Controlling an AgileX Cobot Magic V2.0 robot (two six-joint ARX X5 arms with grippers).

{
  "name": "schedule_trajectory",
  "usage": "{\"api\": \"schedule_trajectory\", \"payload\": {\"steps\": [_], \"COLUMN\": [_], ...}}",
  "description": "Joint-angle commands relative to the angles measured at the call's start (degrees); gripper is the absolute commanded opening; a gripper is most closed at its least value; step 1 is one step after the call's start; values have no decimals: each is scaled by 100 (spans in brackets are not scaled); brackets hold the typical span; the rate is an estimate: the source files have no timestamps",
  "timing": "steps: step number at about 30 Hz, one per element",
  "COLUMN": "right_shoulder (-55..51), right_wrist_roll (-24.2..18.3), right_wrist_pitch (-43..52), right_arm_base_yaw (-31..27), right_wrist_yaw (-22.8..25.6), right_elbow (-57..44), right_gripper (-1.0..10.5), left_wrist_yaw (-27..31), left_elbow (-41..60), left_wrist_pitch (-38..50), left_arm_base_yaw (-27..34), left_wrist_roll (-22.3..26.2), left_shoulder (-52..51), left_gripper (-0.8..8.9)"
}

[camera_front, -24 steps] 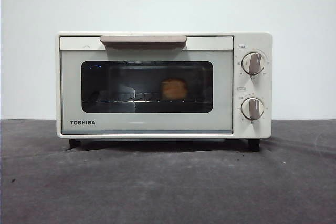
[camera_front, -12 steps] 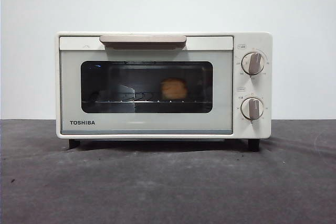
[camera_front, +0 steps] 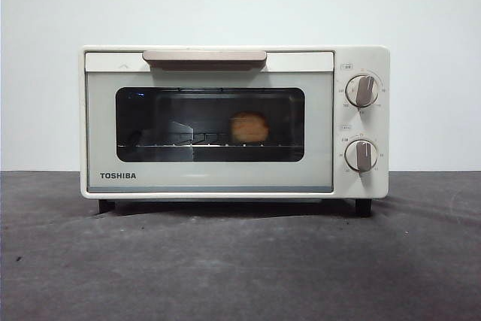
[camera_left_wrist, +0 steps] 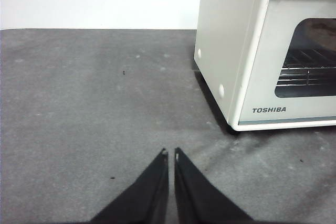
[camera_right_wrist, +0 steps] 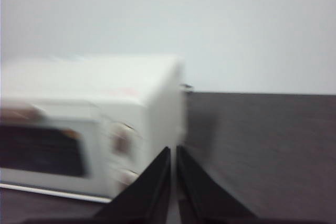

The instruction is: The left arm flap open the oven, the right arm pick bread and place it into oven, the left arm flap close the oven

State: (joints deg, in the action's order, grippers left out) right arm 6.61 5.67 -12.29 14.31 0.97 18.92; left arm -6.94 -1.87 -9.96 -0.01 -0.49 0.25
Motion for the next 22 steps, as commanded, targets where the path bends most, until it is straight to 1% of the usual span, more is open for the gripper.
{"api": "schedule_trajectory", "payload": {"steps": [1,4,6,8,12,13,17,22], "right_shoulder": [-216,-431,-551,-643,-640,-640,-640,-640], "right_wrist_roll": [-367,-455,-470,-468,-468,-479,-660,-527], "right_wrist_pitch": [254,328,330,334,326,199,219,245], "right_arm_base_yaw": [-516,-881,-1023,-1102,-1169,-1178,-1193,-1191], "right_wrist_yaw": [-61,-153,-264,-267,-455,-466,-461,-461], "right_elbow": [-531,-1016,-1292,-1519,-1821,-1838,-1838,-1838], "right_gripper": [14,14,14,14,14,14,14,14], "left_wrist_yaw": [31,28,31,31,31,31,31,31], "left_elbow": [118,118,118,118,118,118,118,118], "left_wrist_pitch": [-39,-39,-42,-39,-39,-39,-39,-39], "left_arm_base_yaw": [11,11,11,11,11,11,11,11], "left_wrist_roll": [92,92,92,92,92,92,92,92], "left_shoulder": [-7,-7,-7,-7,-7,-7,-7,-7], "left_gripper": [29,29,29,29,29,29,29,29]}}
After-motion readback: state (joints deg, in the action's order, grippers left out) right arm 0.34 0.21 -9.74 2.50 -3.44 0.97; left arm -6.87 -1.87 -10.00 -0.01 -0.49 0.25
